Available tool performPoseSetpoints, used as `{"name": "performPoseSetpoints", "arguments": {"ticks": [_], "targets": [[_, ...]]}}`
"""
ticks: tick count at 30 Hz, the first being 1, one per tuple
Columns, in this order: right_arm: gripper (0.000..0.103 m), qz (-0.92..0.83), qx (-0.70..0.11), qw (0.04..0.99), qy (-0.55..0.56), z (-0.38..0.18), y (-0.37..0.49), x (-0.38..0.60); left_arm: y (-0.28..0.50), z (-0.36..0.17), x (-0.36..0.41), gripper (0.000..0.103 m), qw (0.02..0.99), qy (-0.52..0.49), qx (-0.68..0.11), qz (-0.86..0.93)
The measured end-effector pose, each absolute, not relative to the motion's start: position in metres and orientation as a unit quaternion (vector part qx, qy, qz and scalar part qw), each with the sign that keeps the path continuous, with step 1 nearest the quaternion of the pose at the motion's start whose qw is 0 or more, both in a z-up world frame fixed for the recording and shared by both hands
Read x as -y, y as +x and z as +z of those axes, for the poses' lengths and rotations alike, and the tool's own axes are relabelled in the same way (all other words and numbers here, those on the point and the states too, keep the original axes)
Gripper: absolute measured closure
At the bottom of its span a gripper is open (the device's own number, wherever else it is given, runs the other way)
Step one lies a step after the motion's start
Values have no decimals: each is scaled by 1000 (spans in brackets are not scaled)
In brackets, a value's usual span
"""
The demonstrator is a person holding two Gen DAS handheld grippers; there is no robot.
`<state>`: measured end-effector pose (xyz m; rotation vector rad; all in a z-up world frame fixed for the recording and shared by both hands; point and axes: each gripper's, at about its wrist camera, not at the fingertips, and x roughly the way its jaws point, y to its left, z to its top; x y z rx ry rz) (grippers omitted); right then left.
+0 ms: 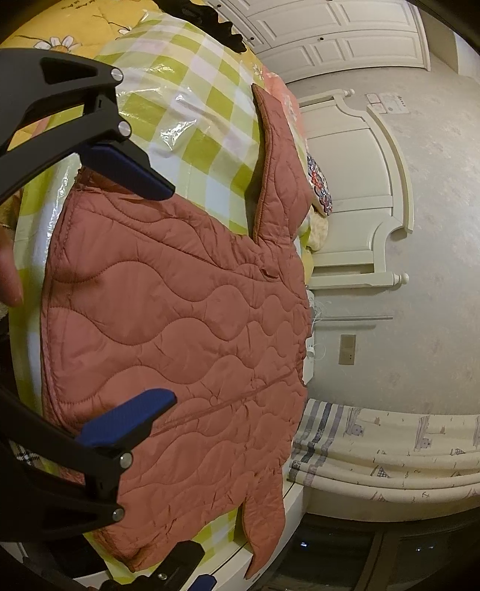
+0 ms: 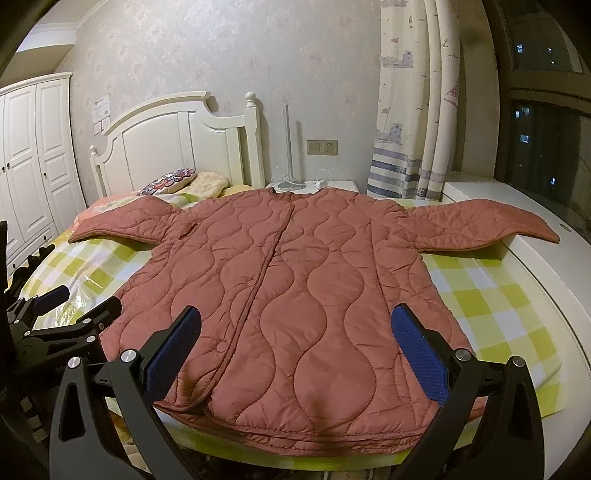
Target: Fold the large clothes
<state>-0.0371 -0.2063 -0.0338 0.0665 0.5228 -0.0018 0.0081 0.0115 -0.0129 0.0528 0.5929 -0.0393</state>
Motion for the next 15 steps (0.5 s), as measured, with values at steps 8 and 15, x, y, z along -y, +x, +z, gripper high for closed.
{"name": "performPoseSetpoints", "arguments": {"ticks": [8,15], "targets": [[4,1,-266,963,35,-36,-35,203,9,-16,-17,2,954,20,-300,-15],[4,1,-275,961,35,-39,-33,201,13,-22,-21,2,950,16,-311,-13]]}}
